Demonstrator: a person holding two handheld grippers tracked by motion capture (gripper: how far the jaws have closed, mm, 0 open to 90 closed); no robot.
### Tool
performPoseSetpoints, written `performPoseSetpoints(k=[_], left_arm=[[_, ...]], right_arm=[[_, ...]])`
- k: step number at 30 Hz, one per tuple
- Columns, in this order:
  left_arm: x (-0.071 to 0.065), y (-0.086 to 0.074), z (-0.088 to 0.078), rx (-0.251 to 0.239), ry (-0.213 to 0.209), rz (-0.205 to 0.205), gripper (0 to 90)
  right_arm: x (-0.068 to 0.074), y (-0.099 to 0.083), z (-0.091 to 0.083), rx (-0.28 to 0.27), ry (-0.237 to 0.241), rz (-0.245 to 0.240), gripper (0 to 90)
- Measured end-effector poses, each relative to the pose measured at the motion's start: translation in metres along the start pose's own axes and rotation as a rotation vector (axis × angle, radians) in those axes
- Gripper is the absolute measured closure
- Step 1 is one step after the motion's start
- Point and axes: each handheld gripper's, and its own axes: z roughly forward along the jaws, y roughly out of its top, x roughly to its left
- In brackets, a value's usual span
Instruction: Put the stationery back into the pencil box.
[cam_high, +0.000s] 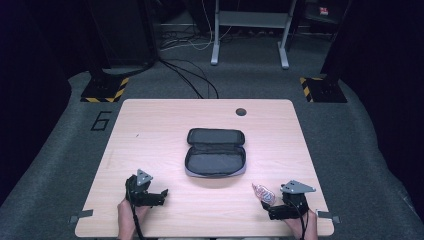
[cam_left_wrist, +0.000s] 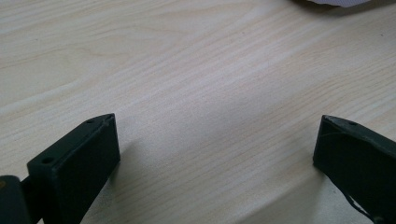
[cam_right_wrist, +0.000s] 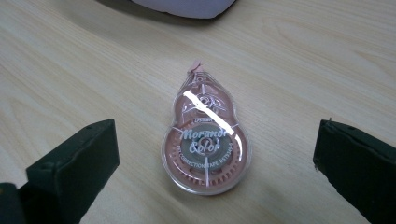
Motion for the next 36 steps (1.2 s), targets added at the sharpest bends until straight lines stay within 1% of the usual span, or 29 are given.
performPoseSetpoints(k=[1,3,5,6,7,8,10,11,12,13,14,15,17,21,22,26,28,29,36], left_arm=[[0.0,0.0,0.0,0.0,0.0,0.0,0.4],[0.0,0.0,0.0,0.0,0.0,0.0,0.4],[0.0,0.0,0.0,0.0,0.0,0.0,0.4],[0.0,0.0,0.0,-0.001,0.0,0.0,0.4],[0.0,0.0,0.0,0.0,0.0,-0.001,0.4],[0.0,0.0,0.0,0.0,0.0,-0.001,0.4],[0.0,0.0,0.0,-0.001,0.0,-0.001,0.4],[0.0,0.0,0.0,0.0,0.0,0.0,0.4],[0.0,0.0,0.0,0.0,-0.001,0.0,0.4],[0.0,0.0,0.0,0.0,-0.001,0.0,0.4],[0.0,0.0,0.0,-0.001,0.0,-0.001,0.4],[0.0,0.0,0.0,0.0,0.0,-0.001,0.4],[0.0,0.0,0.0,0.0,0.0,-0.001,0.4],[0.0,0.0,0.0,0.0,0.0,0.0,0.4],[0.0,0.0,0.0,0.0,0.0,0.0,0.4],[0.0,0.0,0.0,-0.001,0.0,-0.001,0.4],[0.0,0.0,0.0,0.0,0.0,0.0,0.4],[0.0,0.0,0.0,0.0,0.0,0.0,0.4],[0.0,0.0,0.0,-0.001,0.0,-0.001,0.4]], right_arm=[[0.001,0.0,0.002,-0.006,-0.006,-0.001,1.6],[0.002,0.0,0.005,0.007,-0.001,-0.005,6.2],[0.004,0.001,0.008,0.003,-0.005,-0.011,11.4],[0.003,0.001,0.01,0.01,-0.001,-0.021,13.7],[0.004,0.001,0.011,0.021,-0.004,-0.028,14.3],[0.004,0.001,0.012,0.025,-0.003,-0.019,15.1],[0.004,0.001,0.014,0.034,-0.005,-0.033,17.9],[0.004,0.001,0.014,0.037,-0.007,-0.027,18.5],[0.004,0.001,0.015,0.043,0.001,-0.024,19.4],[0.004,0.001,0.015,0.043,-0.003,-0.027,21.2],[0.004,0.0,0.015,0.044,-0.004,-0.032,21.9],[0.004,0.0,0.016,0.041,-0.003,-0.026,22.5],[0.003,0.0,0.016,0.053,-0.004,-0.045,24.2],[0.004,-0.001,0.018,0.061,-0.002,-0.036,26.6],[0.003,-0.001,0.018,0.064,-0.001,-0.043,27.3],[0.004,-0.002,0.019,0.072,-0.006,-0.047,31.5],[0.005,-0.002,0.018,0.07,-0.008,-0.046,34.5],[0.004,-0.002,0.018,0.067,-0.012,-0.045,37.9],[0.007,-0.003,0.018,0.047,-0.016,-0.026,38.9]])
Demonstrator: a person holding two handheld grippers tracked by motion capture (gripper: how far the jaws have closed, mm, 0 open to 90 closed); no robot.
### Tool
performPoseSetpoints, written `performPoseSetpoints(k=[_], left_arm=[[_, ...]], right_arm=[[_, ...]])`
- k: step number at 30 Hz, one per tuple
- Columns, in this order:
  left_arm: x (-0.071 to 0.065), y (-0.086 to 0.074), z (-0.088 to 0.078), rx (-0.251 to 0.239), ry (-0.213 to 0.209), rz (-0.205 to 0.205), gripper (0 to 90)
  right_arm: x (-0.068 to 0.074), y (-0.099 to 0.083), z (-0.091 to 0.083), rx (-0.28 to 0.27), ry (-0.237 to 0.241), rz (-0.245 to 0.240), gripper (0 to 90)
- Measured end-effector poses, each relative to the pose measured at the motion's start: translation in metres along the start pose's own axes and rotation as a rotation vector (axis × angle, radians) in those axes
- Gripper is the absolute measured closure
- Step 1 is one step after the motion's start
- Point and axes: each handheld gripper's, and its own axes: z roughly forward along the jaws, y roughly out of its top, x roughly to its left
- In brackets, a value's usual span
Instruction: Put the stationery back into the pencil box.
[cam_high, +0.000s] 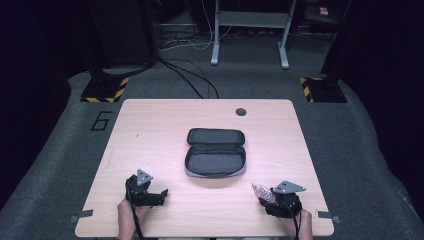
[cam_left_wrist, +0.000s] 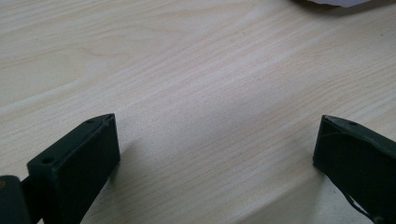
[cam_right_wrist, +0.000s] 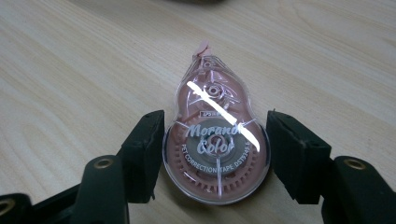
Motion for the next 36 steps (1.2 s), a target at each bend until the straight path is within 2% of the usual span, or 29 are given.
performPoseSetpoints(k=[2,7,9,20,36], left_arm=[[0.0,0.0,0.0,0.0,0.0,0.0,0.4],[0.0,0.0,0.0,0.0,0.0,0.0,0.4],[0.0,0.0,0.0,0.0,0.0,0.0,0.4],[0.0,0.0,0.0,0.0,0.0,0.0,0.4],[0.0,0.0,0.0,0.0,0.0,0.0,0.4]], right_arm=[[0.0,0.0,-0.001,0.006,-0.002,-0.005,39.0],[0.0,0.0,-0.003,-0.02,0.001,-0.003,39.0],[-0.001,0.002,-0.006,-0.033,-0.009,-0.017,39.0],[0.0,0.009,-0.016,-0.067,-0.024,-0.01,39.0],[0.0,0.031,-0.026,-0.099,-0.028,-0.041,39.0]])
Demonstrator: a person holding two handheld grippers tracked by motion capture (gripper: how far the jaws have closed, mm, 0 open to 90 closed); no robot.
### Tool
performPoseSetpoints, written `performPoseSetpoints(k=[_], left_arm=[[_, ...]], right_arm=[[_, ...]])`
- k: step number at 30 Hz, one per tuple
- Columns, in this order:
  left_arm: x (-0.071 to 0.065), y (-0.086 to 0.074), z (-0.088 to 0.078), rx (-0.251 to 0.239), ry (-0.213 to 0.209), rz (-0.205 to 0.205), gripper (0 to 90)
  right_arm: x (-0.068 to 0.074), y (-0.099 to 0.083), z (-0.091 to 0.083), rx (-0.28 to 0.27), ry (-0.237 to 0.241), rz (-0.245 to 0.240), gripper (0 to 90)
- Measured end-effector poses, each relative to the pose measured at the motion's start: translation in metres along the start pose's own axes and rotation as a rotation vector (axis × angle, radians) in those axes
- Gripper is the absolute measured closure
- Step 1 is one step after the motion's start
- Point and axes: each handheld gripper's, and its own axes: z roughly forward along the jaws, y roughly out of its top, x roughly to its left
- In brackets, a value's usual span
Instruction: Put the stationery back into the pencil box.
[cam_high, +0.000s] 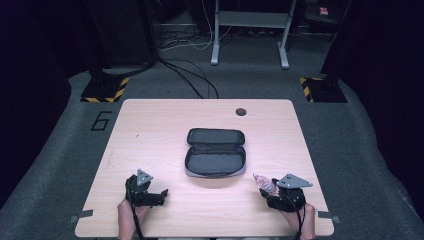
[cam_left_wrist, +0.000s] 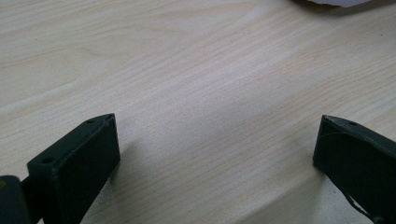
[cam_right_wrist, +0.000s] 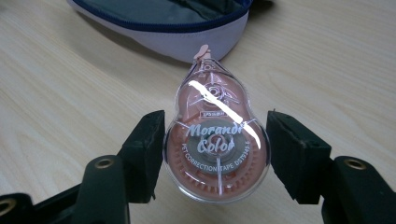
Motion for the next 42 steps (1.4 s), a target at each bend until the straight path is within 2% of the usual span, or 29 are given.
performPoseSetpoints(k=[9,12,15,16,17,18,27,33,39,42], left_arm=[[0.0,0.0,0.0,0.0,0.0,0.001,0.4],[0.0,0.0,0.0,0.0,0.0,0.001,0.4],[0.0,0.0,0.0,0.0,0.0,0.001,0.4],[0.0,0.0,0.0,0.0,0.0,0.001,0.4],[0.0,0.0,0.0,0.0,0.0,0.0,0.4],[0.0,0.0,0.0,0.001,0.0,0.001,0.4],[0.0,0.0,0.0,0.0,0.0,0.001,0.4],[0.0,0.0,0.0,0.0,0.0,0.001,0.4],[0.0,0.0,0.0,0.0,0.0,0.0,0.4],[0.0,0.0,0.0,0.0,-0.001,0.001,0.4]], right_arm=[[0.0,0.017,0.003,-0.012,0.014,-0.029,39.0],[0.001,0.022,0.005,-0.015,0.012,-0.023,39.0],[0.0,0.026,0.008,-0.016,0.018,-0.043,39.0],[0.001,0.028,0.009,-0.017,0.015,-0.027,39.0],[0.001,0.03,0.01,-0.017,0.022,-0.043,39.0],[0.001,0.03,0.01,-0.009,0.026,-0.036,39.0],[0.002,0.042,0.02,-0.01,0.036,-0.065,39.0],[0.002,0.05,0.027,-0.012,0.046,-0.057,39.0],[0.002,0.058,0.036,-0.023,0.055,-0.071,39.0],[0.003,0.061,0.041,-0.008,0.067,-0.07,39.0]])
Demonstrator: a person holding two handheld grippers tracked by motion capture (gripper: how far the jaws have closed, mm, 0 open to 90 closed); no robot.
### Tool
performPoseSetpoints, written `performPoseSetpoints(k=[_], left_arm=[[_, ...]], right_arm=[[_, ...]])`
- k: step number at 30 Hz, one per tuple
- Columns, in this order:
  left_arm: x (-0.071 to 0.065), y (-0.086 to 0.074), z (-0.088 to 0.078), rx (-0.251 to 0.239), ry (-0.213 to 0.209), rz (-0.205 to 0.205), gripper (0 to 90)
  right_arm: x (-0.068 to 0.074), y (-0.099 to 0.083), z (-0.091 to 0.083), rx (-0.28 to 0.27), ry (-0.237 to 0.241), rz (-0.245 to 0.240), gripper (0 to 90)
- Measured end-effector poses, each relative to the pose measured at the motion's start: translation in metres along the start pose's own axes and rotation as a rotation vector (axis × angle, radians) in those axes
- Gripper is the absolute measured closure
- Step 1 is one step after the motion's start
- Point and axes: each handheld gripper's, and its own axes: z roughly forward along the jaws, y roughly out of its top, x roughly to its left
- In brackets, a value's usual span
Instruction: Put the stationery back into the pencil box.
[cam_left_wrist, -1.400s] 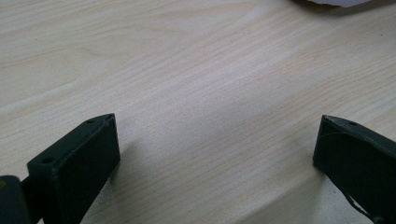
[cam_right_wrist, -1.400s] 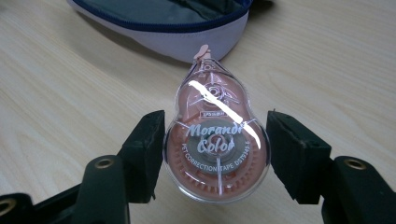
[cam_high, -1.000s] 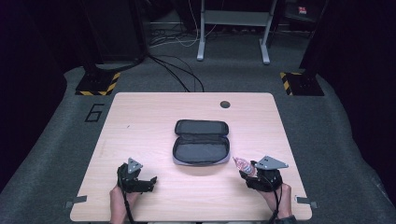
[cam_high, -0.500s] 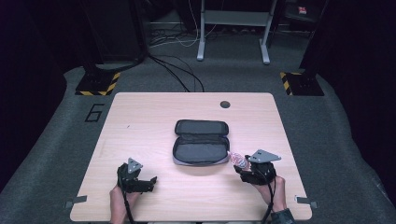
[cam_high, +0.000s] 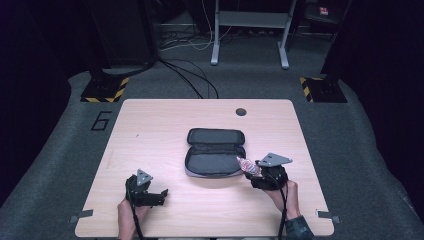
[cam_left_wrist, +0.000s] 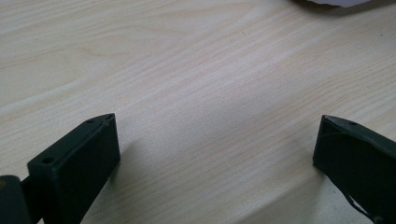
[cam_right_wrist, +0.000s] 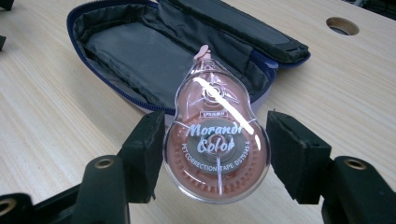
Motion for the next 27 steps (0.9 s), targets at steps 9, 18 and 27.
performPoseSetpoints(k=[9,18,27], left_arm=[[0.0,0.0,0.0,0.0,0.0,0.0,0.4],[0.0,0.0,0.0,-0.001,0.0,0.0,0.4],[0.0,0.0,0.0,-0.001,0.0,0.0,0.5]], right_arm=[[0.0,0.01,0.012,-0.001,0.025,-0.016,39.0],[0.001,0.018,0.023,0.0,0.039,-0.015,39.0],[0.002,0.026,0.032,0.004,0.048,-0.029,39.0]])
